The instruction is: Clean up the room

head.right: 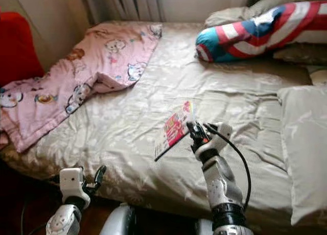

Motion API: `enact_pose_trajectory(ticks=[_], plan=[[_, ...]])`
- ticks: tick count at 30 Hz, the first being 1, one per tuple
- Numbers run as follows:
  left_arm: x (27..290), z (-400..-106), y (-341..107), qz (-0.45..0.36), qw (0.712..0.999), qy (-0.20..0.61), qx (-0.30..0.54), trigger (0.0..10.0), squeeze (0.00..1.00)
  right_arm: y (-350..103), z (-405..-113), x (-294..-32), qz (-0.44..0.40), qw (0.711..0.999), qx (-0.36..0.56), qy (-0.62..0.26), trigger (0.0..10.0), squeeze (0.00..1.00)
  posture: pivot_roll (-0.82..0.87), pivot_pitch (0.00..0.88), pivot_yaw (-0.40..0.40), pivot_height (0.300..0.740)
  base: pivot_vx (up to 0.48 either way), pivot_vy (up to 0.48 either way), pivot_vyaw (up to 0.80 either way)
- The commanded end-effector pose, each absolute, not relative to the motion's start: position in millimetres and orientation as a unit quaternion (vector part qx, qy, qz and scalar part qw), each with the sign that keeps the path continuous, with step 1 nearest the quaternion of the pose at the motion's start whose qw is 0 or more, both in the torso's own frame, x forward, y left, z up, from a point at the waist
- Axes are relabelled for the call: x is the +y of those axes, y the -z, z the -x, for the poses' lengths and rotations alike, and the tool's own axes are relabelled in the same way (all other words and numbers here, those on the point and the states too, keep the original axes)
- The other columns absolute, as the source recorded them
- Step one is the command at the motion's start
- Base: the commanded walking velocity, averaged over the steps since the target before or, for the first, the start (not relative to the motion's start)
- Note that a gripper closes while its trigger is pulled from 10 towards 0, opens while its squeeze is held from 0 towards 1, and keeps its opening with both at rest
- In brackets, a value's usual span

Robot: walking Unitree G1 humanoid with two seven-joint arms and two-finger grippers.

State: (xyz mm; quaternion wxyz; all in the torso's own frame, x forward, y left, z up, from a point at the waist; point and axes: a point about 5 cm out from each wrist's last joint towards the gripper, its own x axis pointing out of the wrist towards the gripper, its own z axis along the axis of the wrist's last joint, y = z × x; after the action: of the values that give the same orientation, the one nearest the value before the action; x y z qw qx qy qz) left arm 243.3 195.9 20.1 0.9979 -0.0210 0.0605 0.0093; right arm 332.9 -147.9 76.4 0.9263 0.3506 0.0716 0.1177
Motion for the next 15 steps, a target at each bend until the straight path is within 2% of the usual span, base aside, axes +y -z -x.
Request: enact_pose_trajectory(ticks=[1, 7, 15], plan=[[205.3, -239.2, -21.3, 0.010, 0.998, -0.014, 0.065, 10.0, 0.00, -76.8, -337.6, -148.4, -0.372, 0.919, 0.064, -0.115, 10.0, 0.00, 0.04, 0.157, 0.095, 0.651, 0.000, 0.000, 0.00], [214.9, -227.3, -23.2, -0.005, 0.997, -0.011, 0.073, 10.0, 0.00, -72.6, -345.7, -155.6, -0.447, 0.888, 0.066, -0.089, 10.0, 0.00, 0.07, 0.182, 0.118, 0.651, 0.000, 0.000, 0.00], [221.1, -213.0, -29.2, -0.018, 0.997, -0.003, 0.080, 10.0, 0.00, -100.2, -361.9, -152.8, -0.513, 0.846, 0.000, -0.145, 10.0, 0.00, 0.12, 0.227, 0.149, 0.651, 0.000, 0.000, 0.00]])
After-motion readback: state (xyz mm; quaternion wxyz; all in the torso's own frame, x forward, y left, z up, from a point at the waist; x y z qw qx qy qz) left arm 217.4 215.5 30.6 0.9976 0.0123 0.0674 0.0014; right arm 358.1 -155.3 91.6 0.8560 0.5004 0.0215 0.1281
